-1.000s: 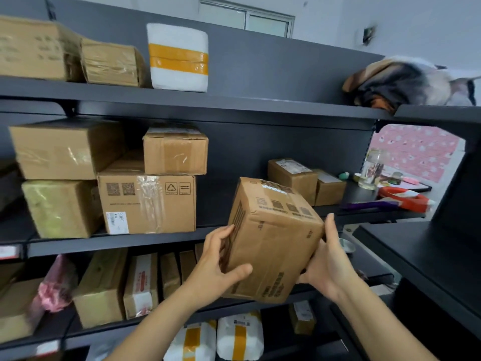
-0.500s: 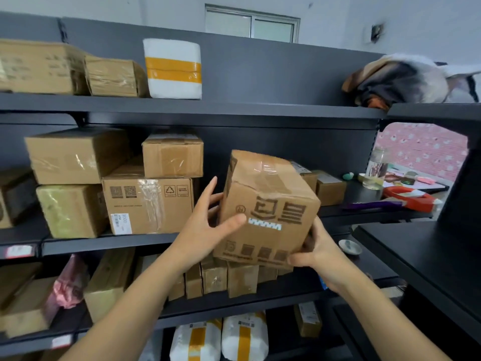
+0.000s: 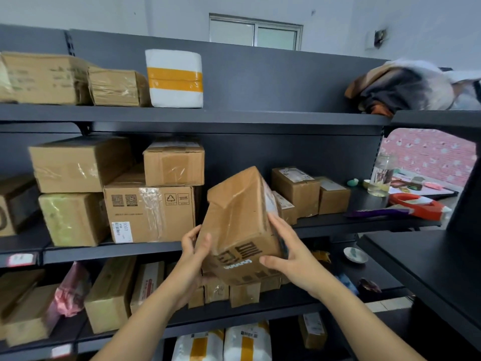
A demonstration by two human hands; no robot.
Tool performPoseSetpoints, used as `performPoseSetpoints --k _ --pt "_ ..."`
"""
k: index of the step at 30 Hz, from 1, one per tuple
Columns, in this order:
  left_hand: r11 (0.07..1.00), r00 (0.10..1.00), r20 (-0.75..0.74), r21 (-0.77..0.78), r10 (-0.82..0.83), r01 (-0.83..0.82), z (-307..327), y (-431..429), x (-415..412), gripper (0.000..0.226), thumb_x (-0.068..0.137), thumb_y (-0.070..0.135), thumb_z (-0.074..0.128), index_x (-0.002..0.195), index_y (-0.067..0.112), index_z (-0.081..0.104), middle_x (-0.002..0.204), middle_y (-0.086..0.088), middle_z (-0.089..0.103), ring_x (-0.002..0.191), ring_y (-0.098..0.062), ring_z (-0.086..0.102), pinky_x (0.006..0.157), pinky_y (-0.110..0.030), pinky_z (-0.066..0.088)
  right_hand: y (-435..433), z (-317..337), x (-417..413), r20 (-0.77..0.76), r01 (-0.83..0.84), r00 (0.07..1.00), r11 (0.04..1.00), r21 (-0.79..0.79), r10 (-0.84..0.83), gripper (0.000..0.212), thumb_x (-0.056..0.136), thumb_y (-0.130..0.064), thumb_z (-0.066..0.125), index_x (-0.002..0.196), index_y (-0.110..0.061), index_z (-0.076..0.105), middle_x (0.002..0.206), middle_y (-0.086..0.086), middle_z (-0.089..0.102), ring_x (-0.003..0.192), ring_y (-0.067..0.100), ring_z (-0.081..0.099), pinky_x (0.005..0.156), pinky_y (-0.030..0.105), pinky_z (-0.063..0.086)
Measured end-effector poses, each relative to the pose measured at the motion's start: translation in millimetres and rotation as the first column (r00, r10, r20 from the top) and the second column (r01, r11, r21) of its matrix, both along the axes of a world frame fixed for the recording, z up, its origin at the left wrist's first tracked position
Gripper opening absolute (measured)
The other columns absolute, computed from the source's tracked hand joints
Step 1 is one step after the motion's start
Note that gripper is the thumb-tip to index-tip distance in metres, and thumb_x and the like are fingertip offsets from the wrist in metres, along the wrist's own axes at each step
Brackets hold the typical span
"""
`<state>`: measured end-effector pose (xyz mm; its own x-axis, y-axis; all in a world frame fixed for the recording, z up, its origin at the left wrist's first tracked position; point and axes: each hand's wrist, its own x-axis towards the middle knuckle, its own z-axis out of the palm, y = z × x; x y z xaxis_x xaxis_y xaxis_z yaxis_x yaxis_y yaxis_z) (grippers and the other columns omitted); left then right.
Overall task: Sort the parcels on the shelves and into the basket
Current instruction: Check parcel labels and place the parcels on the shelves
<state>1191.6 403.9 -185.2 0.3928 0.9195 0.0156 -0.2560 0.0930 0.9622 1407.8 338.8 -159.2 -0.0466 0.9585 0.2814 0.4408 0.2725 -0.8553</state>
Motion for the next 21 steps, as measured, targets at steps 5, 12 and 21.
performPoseSetpoints --k 5,12,21 --pt "0.972 0.984 0.101 -0.197 0.149 -0.127 -25 5 2 0.048 0.086 0.041 0.058 0.127 0.02 0.044 0.121 -0.013 0.059 0.103 -0.032 0.063 0.076 -0.053 0.055 10 3 -20 0.237 -0.043 0.971 0.998 0.049 0.03 0.081 0.081 -0.018 0.073 0.136 -0.052 0.026 0.149 -0.029 0.014 0.142 -0.003 0.005 0.119 0.037 0.013" --pt "0.959 0.979 0.101 -0.243 0.176 -0.148 -36 12 8 0.037 0.094 0.032 0.052 0.129 0.02 0.046 0.119 -0.013 0.06 0.105 -0.032 0.062 0.07 -0.045 0.058 11 -2 -14 0.206 0.162 0.962 0.983 0.091 -0.178 0.072 0.068 -0.021 0.083 0.132 -0.03 0.05 0.139 -0.023 0.03 0.126 -0.006 0.025 0.107 0.017 0.023" --pt "0.985 0.984 -0.059 -0.028 0.171 -0.173 -31 19 12 0.089 0.069 0.072 0.054 0.145 0.042 0.02 0.135 -0.006 0.048 0.109 -0.02 0.056 0.082 -0.045 0.056 19 7 -10 0.157 0.169 0.97 0.978 0.123 -0.187 0.055 0.077 -0.027 0.076 0.127 -0.031 0.053 0.133 -0.024 0.036 0.121 -0.007 0.03 0.094 0.006 0.028"
